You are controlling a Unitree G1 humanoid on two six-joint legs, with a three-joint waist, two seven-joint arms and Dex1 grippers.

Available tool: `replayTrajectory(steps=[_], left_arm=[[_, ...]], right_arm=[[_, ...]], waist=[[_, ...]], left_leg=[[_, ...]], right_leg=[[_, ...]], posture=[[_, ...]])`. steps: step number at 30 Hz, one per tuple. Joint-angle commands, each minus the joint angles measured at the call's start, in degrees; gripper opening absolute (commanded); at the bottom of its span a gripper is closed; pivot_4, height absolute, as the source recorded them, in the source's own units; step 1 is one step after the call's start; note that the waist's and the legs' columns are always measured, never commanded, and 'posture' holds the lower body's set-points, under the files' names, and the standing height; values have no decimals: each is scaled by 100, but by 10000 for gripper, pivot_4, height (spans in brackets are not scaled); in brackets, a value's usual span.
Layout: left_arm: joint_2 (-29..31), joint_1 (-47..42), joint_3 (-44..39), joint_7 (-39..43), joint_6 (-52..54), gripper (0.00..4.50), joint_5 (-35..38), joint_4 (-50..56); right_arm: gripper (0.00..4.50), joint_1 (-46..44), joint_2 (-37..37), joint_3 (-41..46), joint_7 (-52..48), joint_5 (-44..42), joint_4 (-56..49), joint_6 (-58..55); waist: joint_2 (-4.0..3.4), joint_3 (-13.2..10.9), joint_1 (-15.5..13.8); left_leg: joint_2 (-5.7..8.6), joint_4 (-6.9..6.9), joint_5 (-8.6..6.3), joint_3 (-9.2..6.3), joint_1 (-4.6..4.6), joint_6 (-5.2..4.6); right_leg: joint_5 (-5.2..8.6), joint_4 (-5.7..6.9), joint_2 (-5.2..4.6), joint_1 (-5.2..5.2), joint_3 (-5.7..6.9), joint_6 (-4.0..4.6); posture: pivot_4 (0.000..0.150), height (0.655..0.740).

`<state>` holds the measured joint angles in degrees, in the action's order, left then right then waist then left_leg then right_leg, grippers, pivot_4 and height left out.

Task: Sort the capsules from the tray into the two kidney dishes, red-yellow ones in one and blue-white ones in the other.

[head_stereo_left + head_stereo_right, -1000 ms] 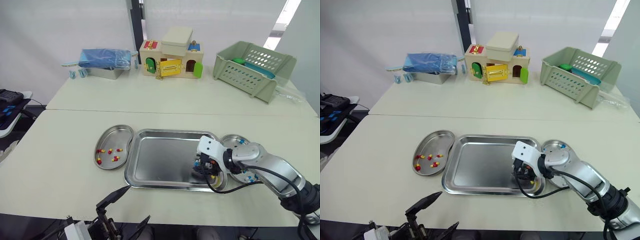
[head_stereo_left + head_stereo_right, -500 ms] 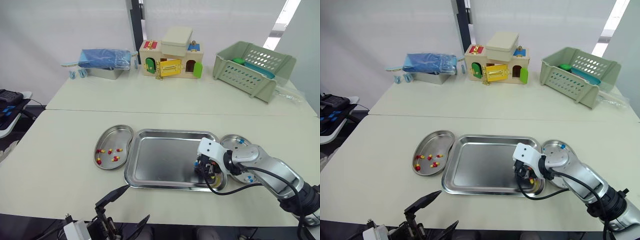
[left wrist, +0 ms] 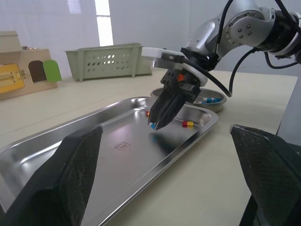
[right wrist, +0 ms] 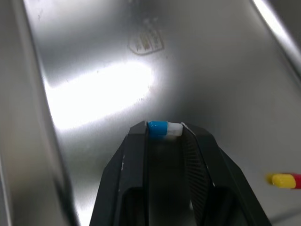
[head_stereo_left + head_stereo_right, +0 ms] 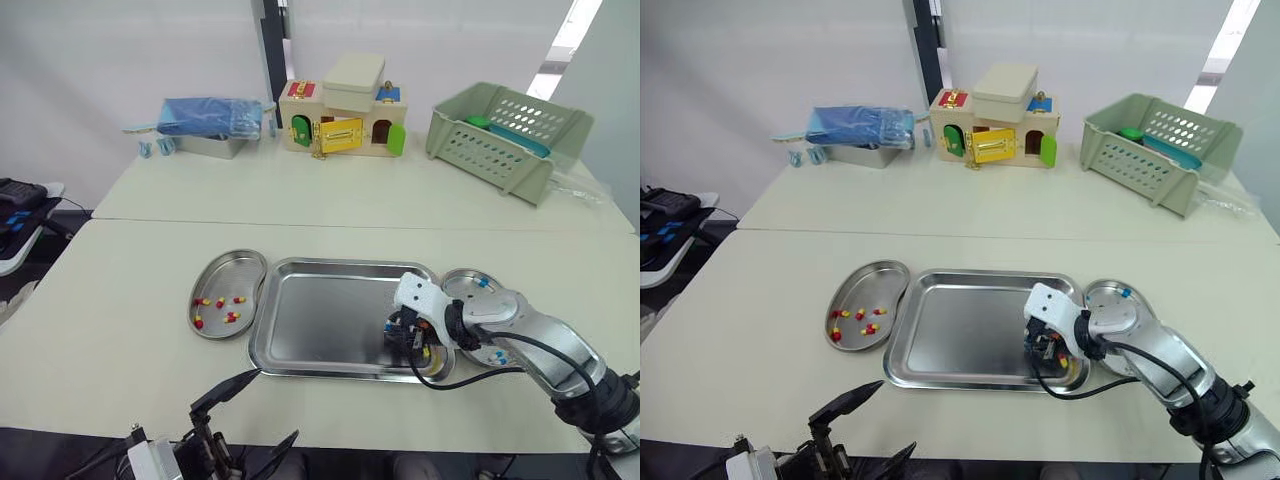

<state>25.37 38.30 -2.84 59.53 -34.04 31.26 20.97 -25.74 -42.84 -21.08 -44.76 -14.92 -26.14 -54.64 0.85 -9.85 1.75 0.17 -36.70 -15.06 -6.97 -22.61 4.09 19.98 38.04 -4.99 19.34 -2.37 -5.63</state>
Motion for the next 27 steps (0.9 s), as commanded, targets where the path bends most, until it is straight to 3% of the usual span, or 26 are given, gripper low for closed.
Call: replayTrajectory(steps=[1,7,12,23,27], left_arm=[[210,-50,-78,326,-105,45000,212,-85],[473,-372,-134,1082,-244,45000,575,-560],[528,-745,-129,1680,-170,45000,881,-925],[516,-1385,-153,1830,458,45000,983,-850],[495,-1268,-152,1670,625,45000,919,-489]], right_arm=[[7426,460,-235,1040,-285,-368,-462,669],[7426,1812,-931,2423,-853,-456,-388,1852],[7426,2696,-1131,3447,-1010,-547,-243,2198],[7426,3504,-1086,3892,-808,-464,-371,2166],[19354,3542,-1090,3874,-790,-516,-417,2125]], waist=[[1,0,-20],[0,0,-21],[-8,4,11],[-9,6,12],[-9,6,10]], left_leg=[[1,0,0,-1,-3,0],[1,0,0,-4,-4,0],[0,0,0,1,7,-1],[-1,-2,0,1,12,-1],[-2,-2,0,1,13,-1]], right_leg=[[0,-3,0,0,2,0],[0,0,0,-1,9,0],[0,5,0,-8,3,0],[0,4,1,-15,1,0],[0,5,1,-16,0,0]], posture=[[1500,7400],[1500,7400],[1500,7400],[1500,7400],[1500,7400]])
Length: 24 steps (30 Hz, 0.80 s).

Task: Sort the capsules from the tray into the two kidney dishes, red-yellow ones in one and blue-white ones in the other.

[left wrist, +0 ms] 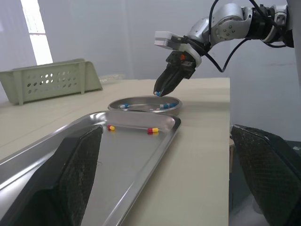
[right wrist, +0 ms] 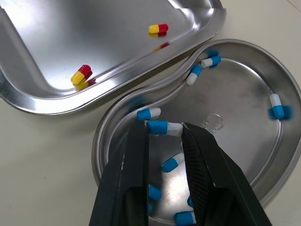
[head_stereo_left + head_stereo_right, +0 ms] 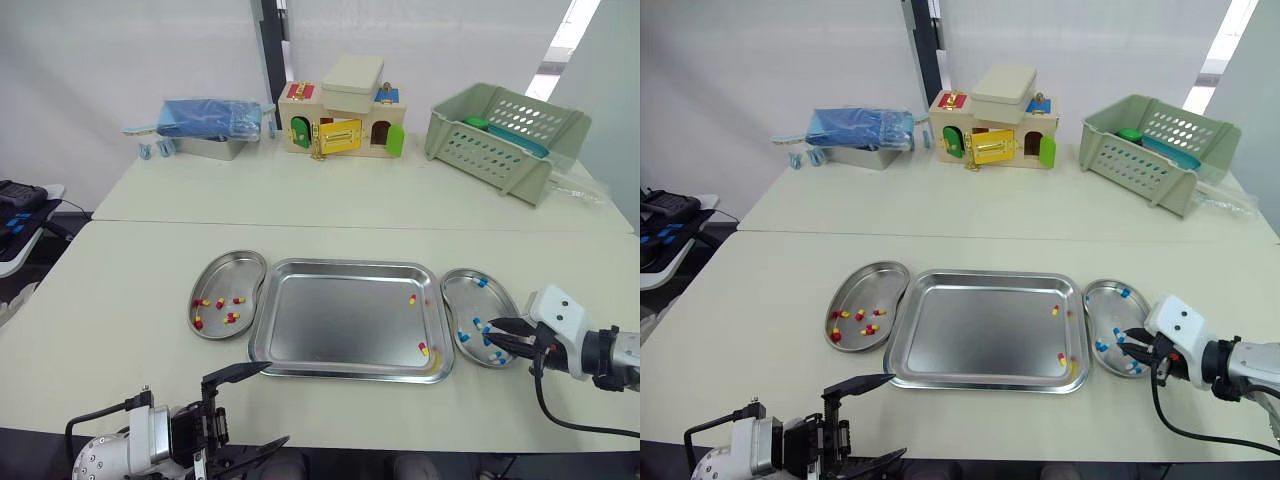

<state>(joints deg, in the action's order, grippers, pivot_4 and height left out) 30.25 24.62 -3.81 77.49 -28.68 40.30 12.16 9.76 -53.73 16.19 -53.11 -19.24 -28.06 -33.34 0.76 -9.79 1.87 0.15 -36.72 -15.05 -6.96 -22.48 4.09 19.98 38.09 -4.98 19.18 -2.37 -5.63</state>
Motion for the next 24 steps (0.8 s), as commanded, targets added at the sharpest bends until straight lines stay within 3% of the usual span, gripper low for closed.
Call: replayTrajectory(steps=[1,8,9,16,24], left_arm=[[3,129,-63,-179,126,45000,-2,463],[-23,198,-129,-494,301,45000,-133,643],[-33,197,-148,-554,322,45000,-160,636],[110,107,-720,-1495,1001,45000,-120,803],[517,-238,-1860,-2201,1606,45000,-287,355]], right_arm=[[22003,-6,0,141,50,-84,-219,4],[43471,-116,22,180,-8,-119,-7,196],[44786,-99,19,253,-73,-161,37,255],[44786,263,214,1070,-906,-563,663,1367],[44786,599,108,1380,-1882,-615,1656,2369]], waist=[[0,0,-5],[0,0,-8],[0,0,-9],[3,-1,-19],[-1,1,-7]], left_leg=[[0,0,0,0,0,0],[1,0,0,0,0,0],[1,0,0,0,0,0],[1,0,0,-1,0,0],[1,0,0,2,8,0]], right_leg=[[0,-1,0,-1,0,0],[0,-2,0,-2,0,0],[0,-2,0,-2,0,0],[0,-3,-1,-4,2,0],[0,-2,-1,-9,0,0]], posture=[[1500,7400],[1500,7400],[1500,7400],[1500,7400],[1500,7400]])
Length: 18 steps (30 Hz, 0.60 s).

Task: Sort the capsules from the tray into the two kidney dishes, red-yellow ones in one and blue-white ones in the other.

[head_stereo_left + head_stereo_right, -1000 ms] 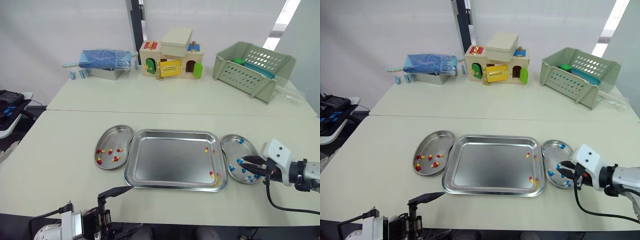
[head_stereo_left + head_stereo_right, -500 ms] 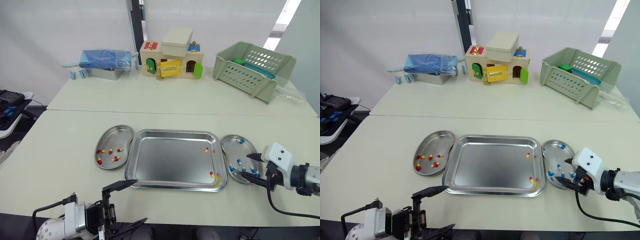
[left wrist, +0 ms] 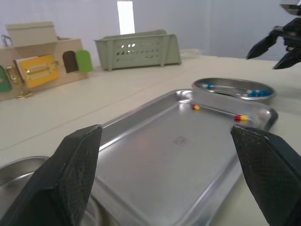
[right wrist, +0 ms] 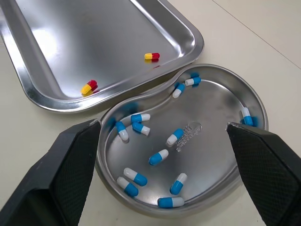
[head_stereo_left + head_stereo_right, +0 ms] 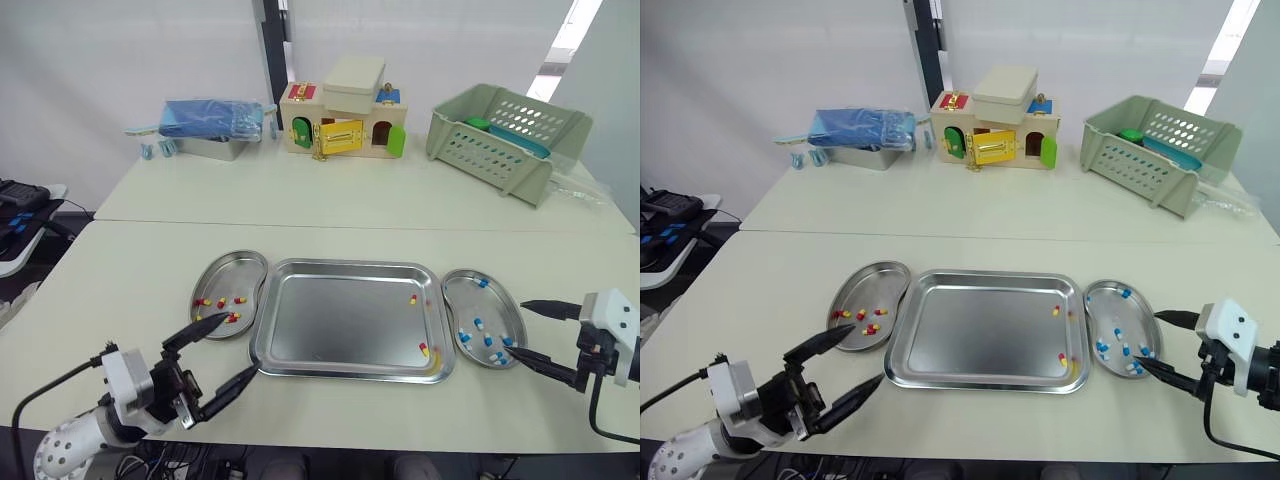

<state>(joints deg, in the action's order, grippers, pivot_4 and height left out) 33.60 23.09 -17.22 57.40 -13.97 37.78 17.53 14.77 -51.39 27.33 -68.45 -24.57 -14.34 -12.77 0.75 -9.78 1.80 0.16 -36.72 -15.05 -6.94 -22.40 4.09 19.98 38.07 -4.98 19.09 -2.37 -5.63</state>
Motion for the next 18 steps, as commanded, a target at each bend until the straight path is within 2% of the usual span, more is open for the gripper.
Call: replayTrajectory(steps=[1,5,9,14,18], left_arm=[[261,-126,-670,-177,144,45000,-54,-315],[796,79,-1414,-257,773,45000,-30,-605],[1492,285,-2028,-61,1375,45000,-219,-1360],[1913,28,-2257,158,1265,45000,-678,-2409],[2220,-210,-2255,203,1393,45000,-954,-2922]], right_arm=[[44786,145,-153,280,-461,-80,420,387],[44786,327,-120,323,-808,-13,949,915],[44786,451,27,324,-884,19,1353,1345],[44786,415,198,236,-809,24,1622,1686],[44786,364,78,143,-720,42,1556,1466]], waist=[[-1,0,0],[1,-1,7],[-1,-1,20],[-2,-2,13],[-1,-2,13]], left_leg=[[0,0,0,0,1,0],[-1,1,0,0,4,0],[-2,6,0,5,6,0],[-2,8,0,10,13,0],[-3,11,0,9,15,1]], right_leg=[[0,0,0,0,-1,0],[0,1,0,0,0,0],[1,1,1,2,-4,1],[1,1,1,-1,-7,1],[1,2,1,0,-7,1]], posture=[[1500,7400],[1500,7400],[1500,7400],[1500,7400],[1500,7400]])
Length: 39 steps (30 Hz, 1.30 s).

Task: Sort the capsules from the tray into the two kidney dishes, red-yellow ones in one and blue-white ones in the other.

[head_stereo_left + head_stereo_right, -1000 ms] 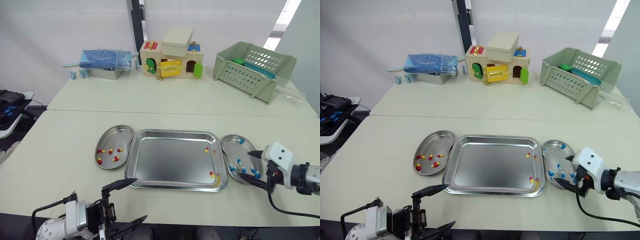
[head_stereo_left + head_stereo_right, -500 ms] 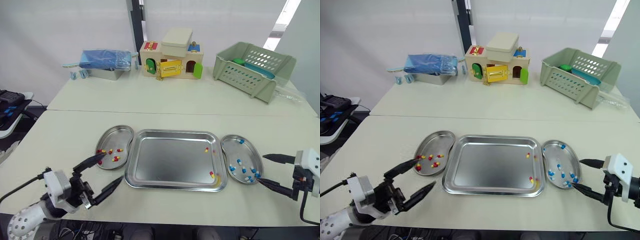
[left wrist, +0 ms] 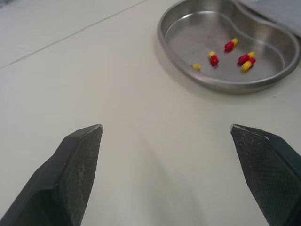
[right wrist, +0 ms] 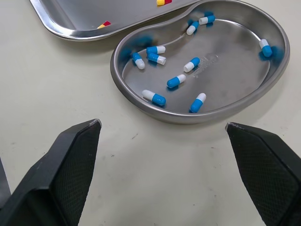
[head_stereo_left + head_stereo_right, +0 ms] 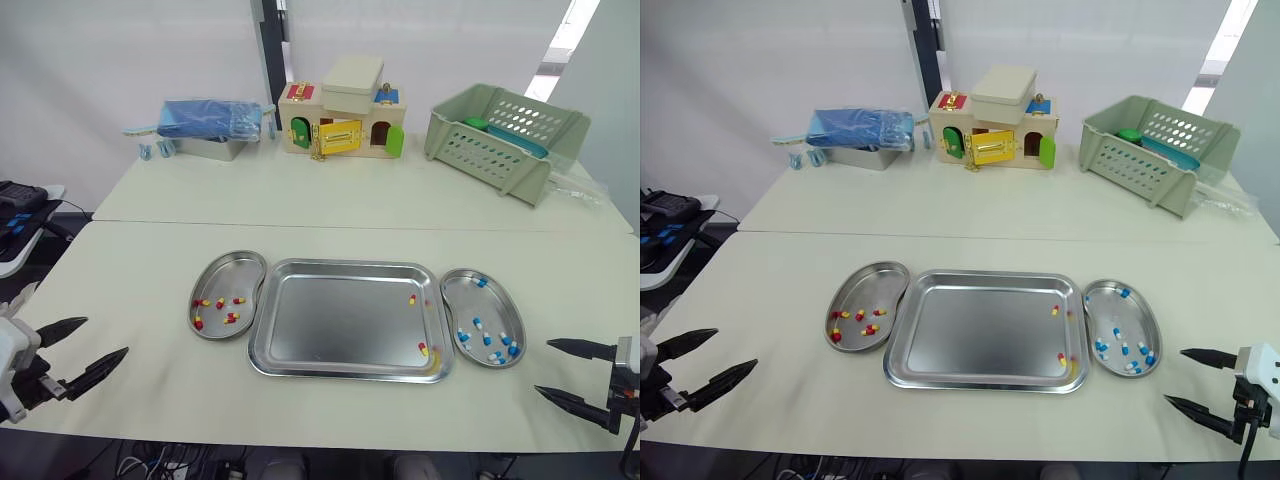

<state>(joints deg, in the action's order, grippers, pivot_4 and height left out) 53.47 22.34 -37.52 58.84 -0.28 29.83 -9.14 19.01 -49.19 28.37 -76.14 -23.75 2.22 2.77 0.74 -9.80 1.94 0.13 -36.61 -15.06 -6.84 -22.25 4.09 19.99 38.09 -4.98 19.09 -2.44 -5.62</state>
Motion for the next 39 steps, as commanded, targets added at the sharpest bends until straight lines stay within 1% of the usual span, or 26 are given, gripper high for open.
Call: replayTrajectory(steps=[1,6,13,21,26,30,35,39], left_arm=[[311,-218,-209,130,-17,45000,-215,-402],[485,-589,-146,301,-150,45000,-414,-880],[537,-877,-71,440,-100,45000,-602,-1062],[465,-836,-15,536,11,45000,-714,-991],[641,-738,120,672,163,45000,-913,-993],[684,-852,176,728,181,45000,-950,-972],[745,-1142,356,782,241,45000,-1003,-872],[761,-1293,638,989,473,45000,-922,-468]], right_arm=[[44786,-85,-181,26,68,-31,-117,-129],[44786,-162,-205,1,233,-32,-213,-281],[44786,-236,-129,-70,404,-9,-176,-300],[44786,-2,-47,-17,290,-48,79,43],[44786,114,6,36,188,-84,301,271],[44786,118,48,42,172,-135,437,359],[44786,187,332,117,188,-365,303,548],[44786,554,716,170,287,-507,-168,729]], waist=[[-1,0,-1],[-1,-1,4],[-1,-1,4],[0,0,4],[0,0,12],[0,0,14],[1,1,10],[-1,0,6]], left_leg=[[0,0,0,0,0,0],[-1,6,0,5,8,0],[-3,13,0,10,14,0],[-5,16,0,17,18,0],[-5,19,0,24,23,0],[-7,24,0,26,29,0],[-7,24,0,26,29,0],[-7,25,0,28,28,1]], right_leg=[[0,0,0,0,-1,0],[0,2,0,0,-4,0],[0,2,0,1,-7,0],[0,2,0,1,-14,0],[0,2,0,0,-21,0],[0,5,0,0,-23,0],[0,4,0,-1,-22,0],[0,4,-1,-1,-24,0]], posture=[[1500,7400],[1500,7400],[1500,7400],[1500,7400],[1500,7400],[1500,7400],[1500,7400],[1500,7400]])
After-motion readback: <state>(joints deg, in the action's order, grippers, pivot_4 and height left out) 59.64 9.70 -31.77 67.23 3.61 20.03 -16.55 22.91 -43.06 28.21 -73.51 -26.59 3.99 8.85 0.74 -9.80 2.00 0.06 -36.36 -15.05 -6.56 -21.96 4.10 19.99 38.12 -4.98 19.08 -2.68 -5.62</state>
